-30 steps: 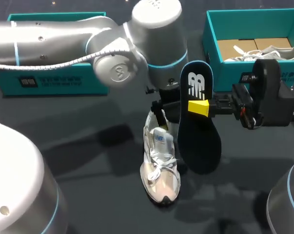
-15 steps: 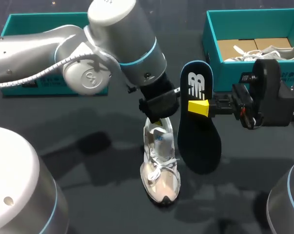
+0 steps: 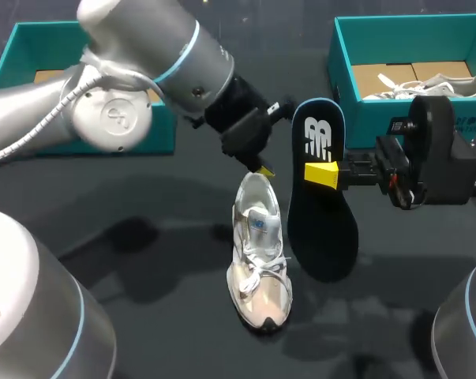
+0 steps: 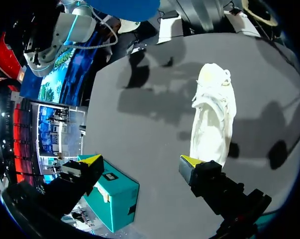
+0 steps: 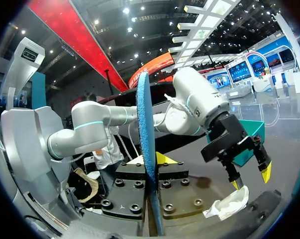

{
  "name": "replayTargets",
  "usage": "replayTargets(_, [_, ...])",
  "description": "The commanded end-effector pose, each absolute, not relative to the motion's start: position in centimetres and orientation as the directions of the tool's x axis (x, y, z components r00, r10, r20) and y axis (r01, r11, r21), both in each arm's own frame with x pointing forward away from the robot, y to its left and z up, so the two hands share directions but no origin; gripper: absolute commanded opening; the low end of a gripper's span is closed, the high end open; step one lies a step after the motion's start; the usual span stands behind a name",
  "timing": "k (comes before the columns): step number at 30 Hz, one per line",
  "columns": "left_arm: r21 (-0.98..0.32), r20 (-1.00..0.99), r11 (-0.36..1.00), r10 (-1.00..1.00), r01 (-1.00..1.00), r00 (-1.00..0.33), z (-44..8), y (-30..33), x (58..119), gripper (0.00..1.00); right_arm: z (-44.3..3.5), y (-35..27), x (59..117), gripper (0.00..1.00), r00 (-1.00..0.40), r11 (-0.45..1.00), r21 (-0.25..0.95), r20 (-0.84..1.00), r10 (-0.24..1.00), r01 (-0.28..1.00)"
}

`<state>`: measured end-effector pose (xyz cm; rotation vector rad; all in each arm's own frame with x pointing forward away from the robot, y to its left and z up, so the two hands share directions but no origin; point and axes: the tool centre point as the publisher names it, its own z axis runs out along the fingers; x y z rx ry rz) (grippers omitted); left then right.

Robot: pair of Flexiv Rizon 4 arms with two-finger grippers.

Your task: Take the shoe out of the shoebox, open the shoe tongue, remove and reinsert the insole, then place the shoe into the shoebox

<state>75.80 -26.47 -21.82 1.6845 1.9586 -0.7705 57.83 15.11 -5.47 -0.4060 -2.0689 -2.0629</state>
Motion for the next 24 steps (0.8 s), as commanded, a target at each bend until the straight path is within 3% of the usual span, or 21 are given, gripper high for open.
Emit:
replayTargets(1, [-0.121,-0.790,0.084,0.595,0.989,-0.148,-22.2,-25.1,75.5,1.00,-5.5,14.8,56.8,0.00,-0.939,-0.011,0.946,0.322,0.117,0.323])
replayTargets(6, [-0.069,-0.817,0.110,0.564,0.991,-0.120,-22.9,-25.2,75.3,1.00,-5.5,14.8,56.8,0.00,-0.939,-0.011,0.946,0.322,0.117,0.323])
replayTargets(12, [-0.097,-0.925,0.051,0.364,0.994,-0.109,-20.7,-25.0,75.6,1.00,-5.5,14.8,56.8,0.00,-0.939,-0.011,0.946,0.322,0.117,0.323])
replayTargets(24, [0.014,-0.989,0.010,0.151,1.000,0.012,-16.9,-24.3,75.4,1.00,-5.5,14.8,56.8,0.00,-0.939,-0.011,0.946,0.322,0.117,0.323])
